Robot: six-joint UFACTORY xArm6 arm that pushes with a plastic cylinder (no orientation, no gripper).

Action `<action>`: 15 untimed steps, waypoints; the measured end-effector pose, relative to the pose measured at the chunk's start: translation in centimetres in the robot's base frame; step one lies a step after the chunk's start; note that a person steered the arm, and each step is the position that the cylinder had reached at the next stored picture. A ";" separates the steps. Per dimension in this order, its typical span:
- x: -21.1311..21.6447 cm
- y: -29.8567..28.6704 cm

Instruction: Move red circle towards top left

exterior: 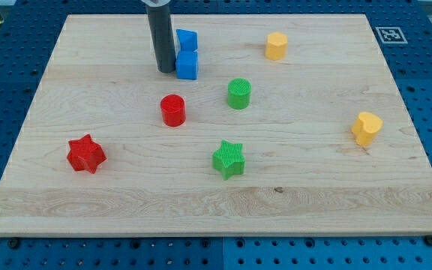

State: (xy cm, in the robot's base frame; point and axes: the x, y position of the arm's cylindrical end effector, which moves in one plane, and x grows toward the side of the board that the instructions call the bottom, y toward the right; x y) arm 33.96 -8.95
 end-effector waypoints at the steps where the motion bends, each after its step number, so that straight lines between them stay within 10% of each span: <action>1: 0.6 -0.3; 15: 12.0 3.7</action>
State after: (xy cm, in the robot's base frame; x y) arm 46.00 -5.23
